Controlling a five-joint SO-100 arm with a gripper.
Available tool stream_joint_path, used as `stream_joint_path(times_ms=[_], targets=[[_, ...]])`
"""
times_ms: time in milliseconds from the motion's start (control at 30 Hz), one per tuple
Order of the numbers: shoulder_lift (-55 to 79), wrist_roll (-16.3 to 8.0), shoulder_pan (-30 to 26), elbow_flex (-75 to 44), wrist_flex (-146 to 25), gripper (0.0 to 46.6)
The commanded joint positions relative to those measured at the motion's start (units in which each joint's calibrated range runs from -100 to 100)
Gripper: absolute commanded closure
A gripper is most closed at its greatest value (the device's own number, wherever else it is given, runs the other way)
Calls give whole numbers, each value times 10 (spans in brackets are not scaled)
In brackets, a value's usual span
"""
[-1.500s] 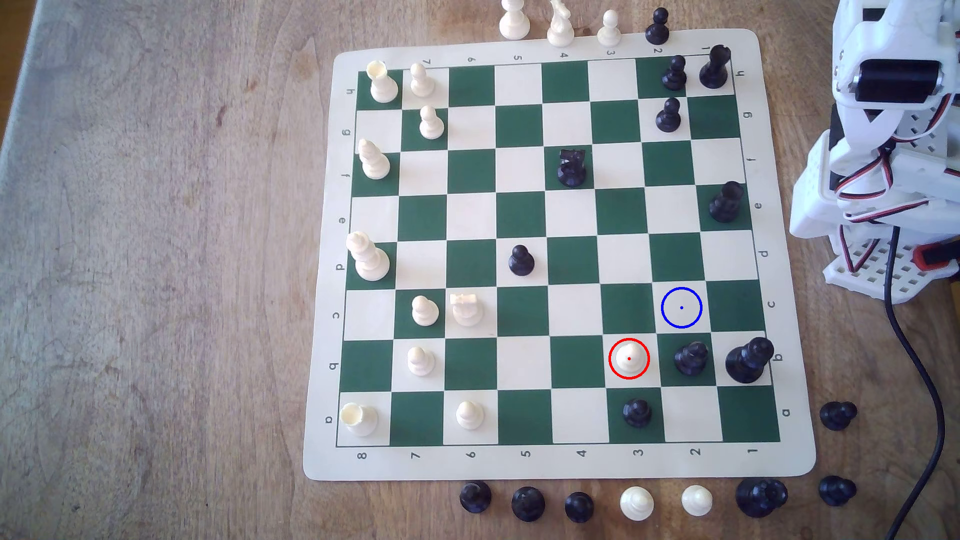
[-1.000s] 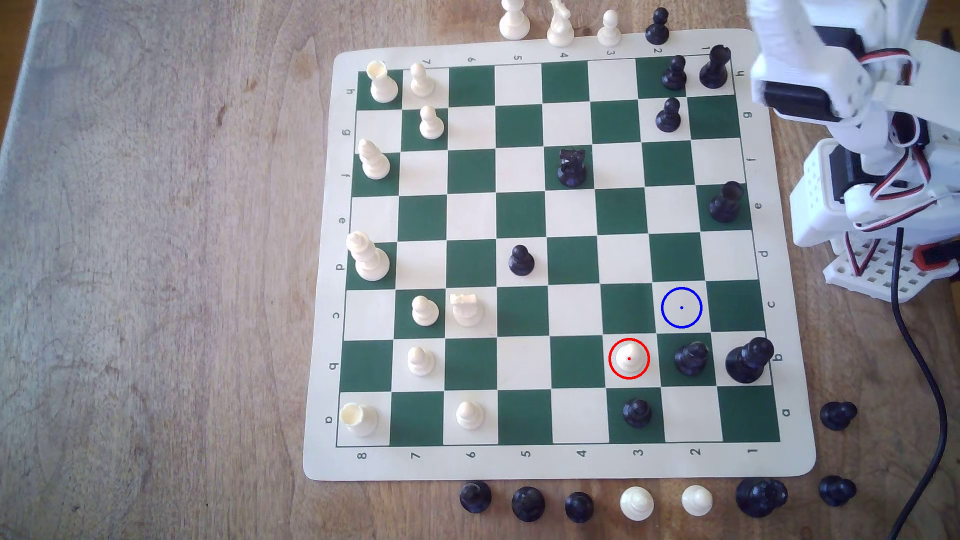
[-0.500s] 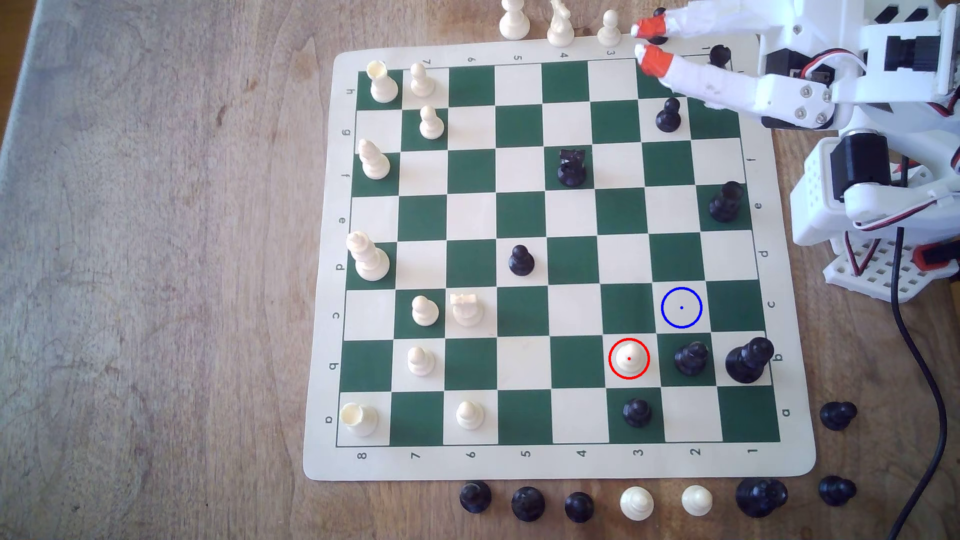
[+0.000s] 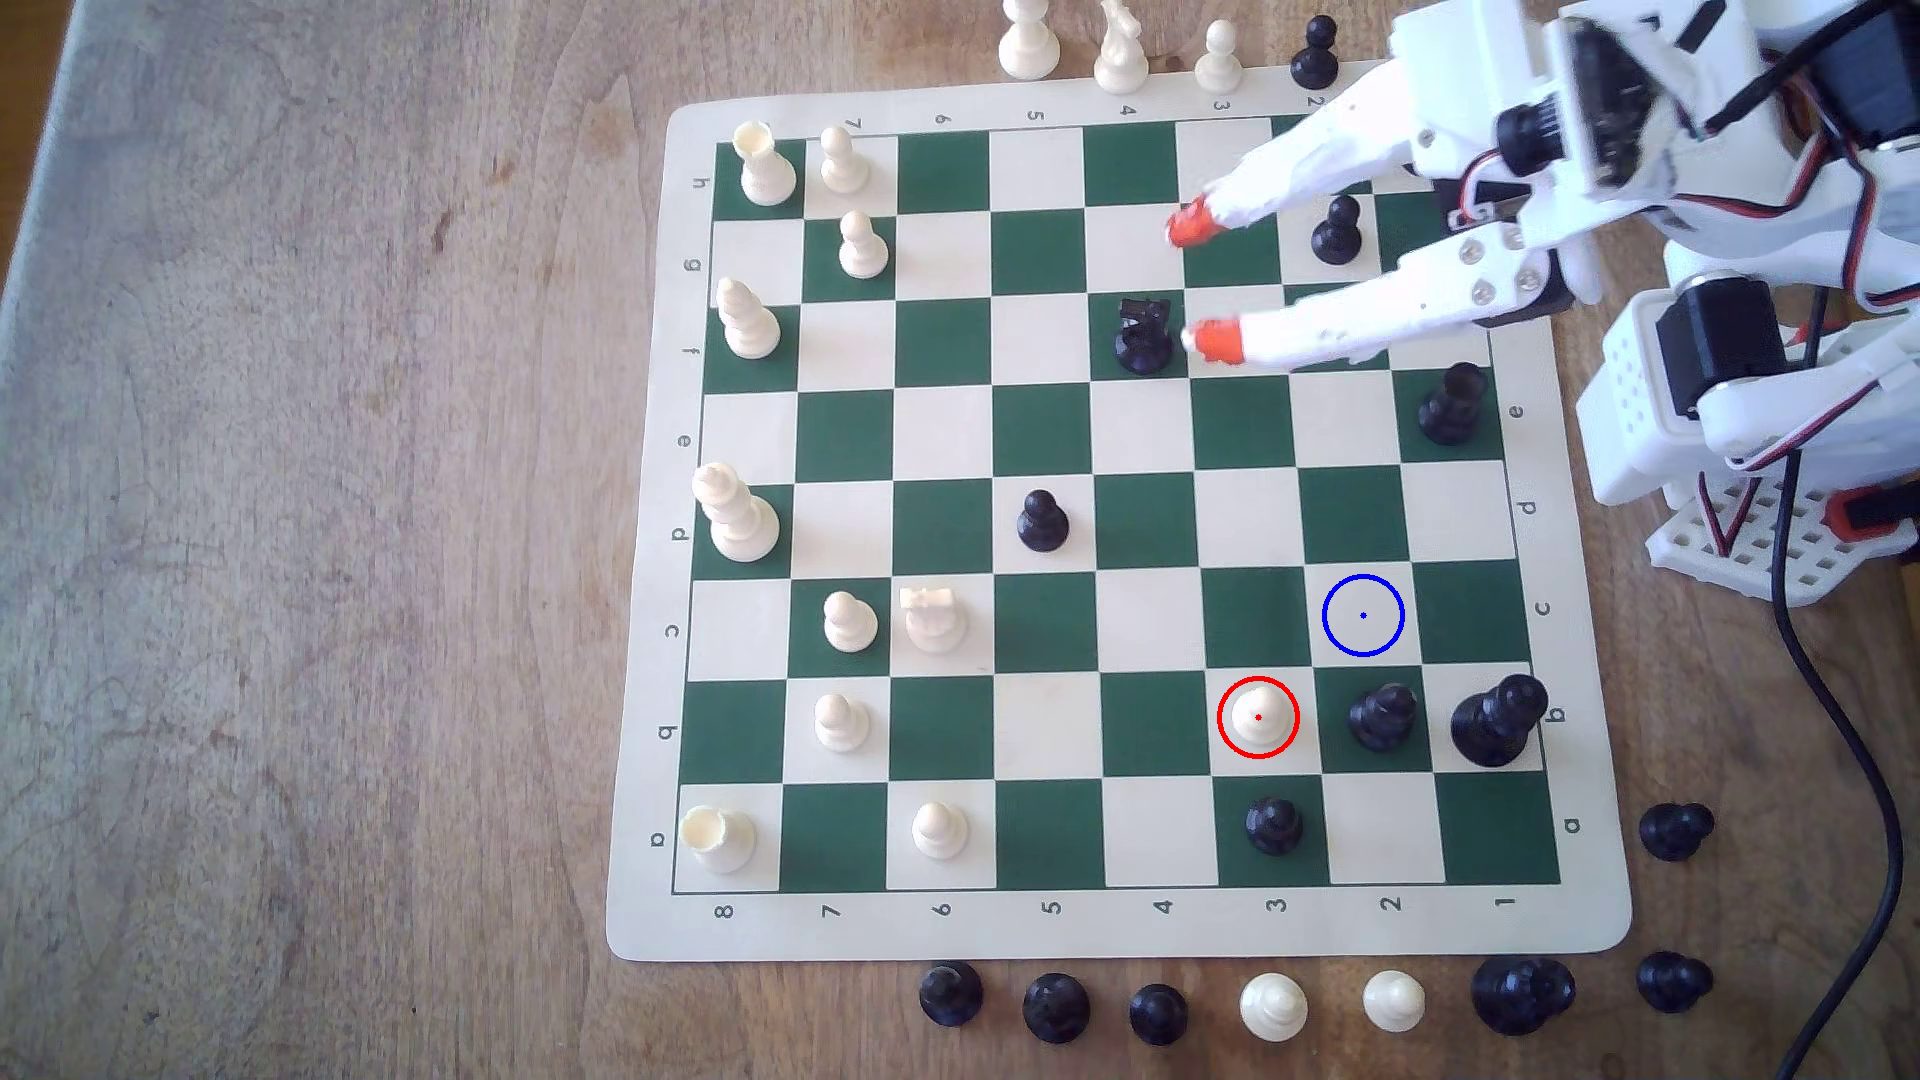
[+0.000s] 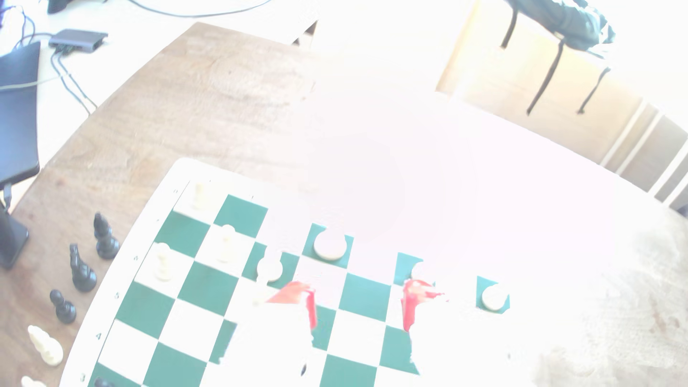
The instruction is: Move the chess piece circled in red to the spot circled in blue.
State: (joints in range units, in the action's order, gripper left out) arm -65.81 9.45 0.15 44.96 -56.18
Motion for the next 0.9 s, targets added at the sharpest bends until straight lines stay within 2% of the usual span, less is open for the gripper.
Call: stream_joint_path(times_ms=[0,133,167,600,867], targets=[[101,1,-37,-145,-112,293],[140,3,-64,-200,-167,270],[141,2,-88,-198,-181,263],[206,-36,-199,-73,-135,267],[228,-41,-209,23,-61,273]])
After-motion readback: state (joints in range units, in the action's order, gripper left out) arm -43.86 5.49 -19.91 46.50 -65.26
